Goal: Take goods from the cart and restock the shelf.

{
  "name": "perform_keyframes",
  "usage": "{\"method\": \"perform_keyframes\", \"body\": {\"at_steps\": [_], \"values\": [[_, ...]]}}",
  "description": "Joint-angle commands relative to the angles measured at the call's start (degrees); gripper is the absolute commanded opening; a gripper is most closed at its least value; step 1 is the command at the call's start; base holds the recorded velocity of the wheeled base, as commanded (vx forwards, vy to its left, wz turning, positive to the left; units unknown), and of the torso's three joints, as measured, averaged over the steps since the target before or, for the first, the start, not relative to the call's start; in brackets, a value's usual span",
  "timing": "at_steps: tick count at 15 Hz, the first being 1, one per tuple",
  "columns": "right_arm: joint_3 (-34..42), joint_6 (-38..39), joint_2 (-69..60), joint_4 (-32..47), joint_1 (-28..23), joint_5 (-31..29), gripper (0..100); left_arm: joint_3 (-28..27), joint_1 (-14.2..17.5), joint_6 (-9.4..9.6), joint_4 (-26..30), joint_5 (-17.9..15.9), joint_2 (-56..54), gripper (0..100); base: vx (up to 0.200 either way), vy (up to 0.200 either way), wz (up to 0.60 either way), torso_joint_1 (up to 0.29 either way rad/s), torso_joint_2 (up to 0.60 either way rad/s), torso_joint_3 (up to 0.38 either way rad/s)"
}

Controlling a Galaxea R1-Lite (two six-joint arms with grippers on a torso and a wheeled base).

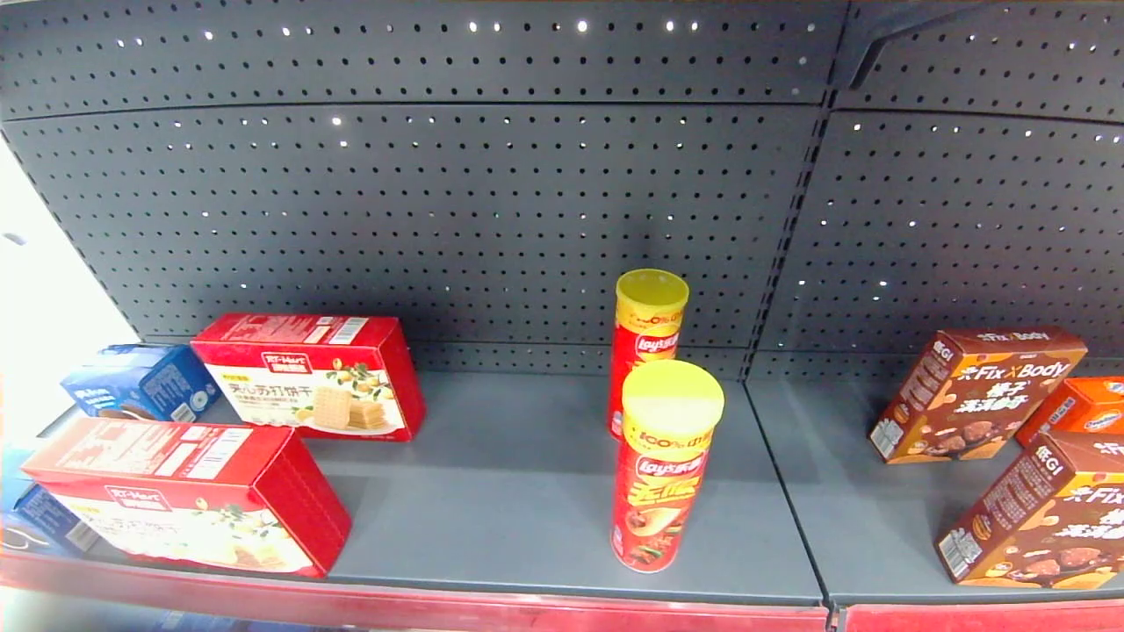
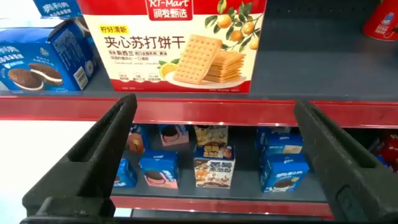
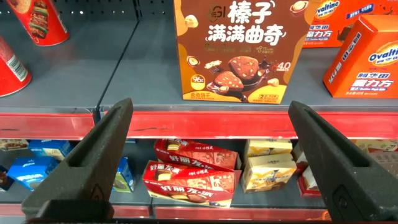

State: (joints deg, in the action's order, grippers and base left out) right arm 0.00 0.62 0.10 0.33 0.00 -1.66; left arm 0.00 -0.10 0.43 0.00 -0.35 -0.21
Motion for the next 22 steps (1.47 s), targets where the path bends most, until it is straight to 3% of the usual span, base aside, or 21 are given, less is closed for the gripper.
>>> {"method": "perform_keyframes", "body": {"at_steps": [1, 4, 22], "values": [[0.0, -0.01, 0.08, -0.07, 0.0, -0.01, 100, 0.0, 0.01, 0.45, 0.09, -0.26, 0.21, 100, 0.0, 0.0, 0.0, 0.0, 0.0, 0.0], [0.0, -0.01, 0.08, 0.02, 0.0, -0.01, 100, 0.0, 0.01, 0.36, 0.0, -0.26, 0.21, 100, -0.133, 0.0, 0.0, 0.002, 0.0, 0.003], [-0.09, -0.01, 0.08, 0.02, 0.0, 0.16, 100, 0.0, 0.01, 0.19, 0.09, -0.09, 0.21, 100, 0.0, 0.0, -0.03, 0.002, 0.0, 0.0]]}}
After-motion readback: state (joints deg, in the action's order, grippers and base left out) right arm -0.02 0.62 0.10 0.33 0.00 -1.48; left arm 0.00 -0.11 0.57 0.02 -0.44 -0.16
